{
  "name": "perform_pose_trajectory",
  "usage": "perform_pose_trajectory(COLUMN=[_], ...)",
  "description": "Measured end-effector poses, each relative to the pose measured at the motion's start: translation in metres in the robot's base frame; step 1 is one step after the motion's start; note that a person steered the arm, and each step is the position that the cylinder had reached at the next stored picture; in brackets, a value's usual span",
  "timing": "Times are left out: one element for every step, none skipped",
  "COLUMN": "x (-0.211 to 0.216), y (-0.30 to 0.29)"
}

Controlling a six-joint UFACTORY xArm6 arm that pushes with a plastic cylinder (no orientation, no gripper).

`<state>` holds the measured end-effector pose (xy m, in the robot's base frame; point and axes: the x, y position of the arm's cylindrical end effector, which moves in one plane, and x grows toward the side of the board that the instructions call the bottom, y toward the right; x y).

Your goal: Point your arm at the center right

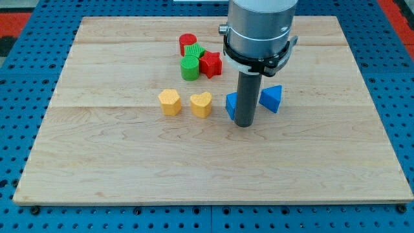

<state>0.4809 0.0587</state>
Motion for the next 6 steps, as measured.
perform_pose_trajectory(x=[0.0,0.0,0.0,0.004,-0.005,-0.048], y=[0.007,0.009,0.009,0.028,0.111,0.191])
